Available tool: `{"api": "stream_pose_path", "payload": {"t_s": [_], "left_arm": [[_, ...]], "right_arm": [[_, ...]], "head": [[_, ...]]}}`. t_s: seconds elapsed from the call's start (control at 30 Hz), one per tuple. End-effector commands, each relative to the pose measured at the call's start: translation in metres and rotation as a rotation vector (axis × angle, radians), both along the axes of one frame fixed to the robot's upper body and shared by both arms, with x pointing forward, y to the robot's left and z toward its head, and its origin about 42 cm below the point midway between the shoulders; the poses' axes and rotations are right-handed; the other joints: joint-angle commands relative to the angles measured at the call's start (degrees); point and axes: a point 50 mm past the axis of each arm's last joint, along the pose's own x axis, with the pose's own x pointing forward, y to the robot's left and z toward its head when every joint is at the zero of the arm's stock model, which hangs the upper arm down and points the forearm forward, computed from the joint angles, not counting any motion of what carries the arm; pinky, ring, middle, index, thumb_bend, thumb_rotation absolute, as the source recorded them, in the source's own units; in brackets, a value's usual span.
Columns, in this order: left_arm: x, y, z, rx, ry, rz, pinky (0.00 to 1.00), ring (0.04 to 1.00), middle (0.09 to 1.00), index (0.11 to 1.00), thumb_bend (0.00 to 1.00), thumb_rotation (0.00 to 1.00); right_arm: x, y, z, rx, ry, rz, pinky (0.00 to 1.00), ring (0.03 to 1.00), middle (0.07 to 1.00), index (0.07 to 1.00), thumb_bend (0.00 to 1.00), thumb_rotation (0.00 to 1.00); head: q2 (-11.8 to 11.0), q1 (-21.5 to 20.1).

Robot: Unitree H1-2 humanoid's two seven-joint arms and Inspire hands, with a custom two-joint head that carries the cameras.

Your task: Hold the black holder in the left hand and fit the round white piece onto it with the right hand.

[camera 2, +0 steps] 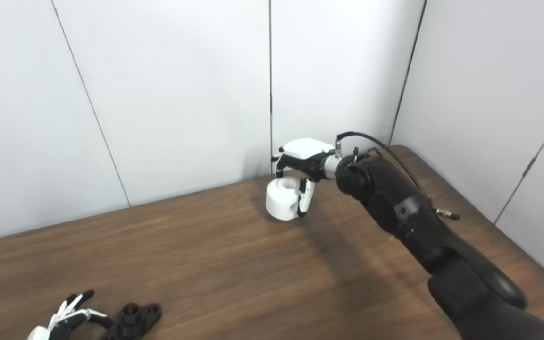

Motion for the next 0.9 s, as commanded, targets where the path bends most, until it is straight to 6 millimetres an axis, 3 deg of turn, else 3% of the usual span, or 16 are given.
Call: {"api": "stream_pose_path", "payload": {"t_s": [0.0, 0.17, 0.33, 0.57, 0.87], "left_arm": [[0.008, -0.008, 0.003, 0.001, -0.021, -0.013, 1.0, 1.0, 0.917, 0.482, 0.52, 0.04], [0.02, -0.019, -0.004, 0.024, -0.008, -0.009, 1.0, 1.0, 0.922, 0.482, 0.52, 0.04], [0.034, -0.029, -0.013, 0.024, 0.007, 0.001, 1.0, 1.0, 0.928, 0.482, 0.52, 0.04], [0.053, -0.044, -0.02, 0.04, 0.035, -0.014, 1.0, 1.0, 0.932, 0.482, 0.52, 0.05], [0.061, -0.062, -0.026, 0.026, 0.055, -0.025, 1.0, 1.0, 0.93, 0.481, 0.52, 0.05]], "right_arm": [[0.005, -0.007, 0.058, -0.002, -0.116, -0.002, 0.96, 1.0, 0.94, 0.479, 0.52, 0.13], [-0.001, 0.001, 0.08, -0.005, -0.144, 0.033, 0.96, 1.0, 0.935, 0.479, 0.52, 0.13], [-0.004, 0.019, 0.089, -0.003, -0.178, 0.075, 0.96, 1.0, 0.929, 0.479, 0.52, 0.13], [-0.012, 0.056, 0.089, 0.044, -0.208, 0.149, 0.98, 1.0, 0.929, 0.479, 0.52, 0.12], [-0.014, 0.087, 0.085, 0.048, -0.221, 0.24, 0.95, 1.0, 0.918, 0.478, 0.52, 0.13]], "head": [[0.5, 1.2], [1.6, 5.3], [1.4, 7.4], [1.7, 8.4], [2.3, 11.4]]}}
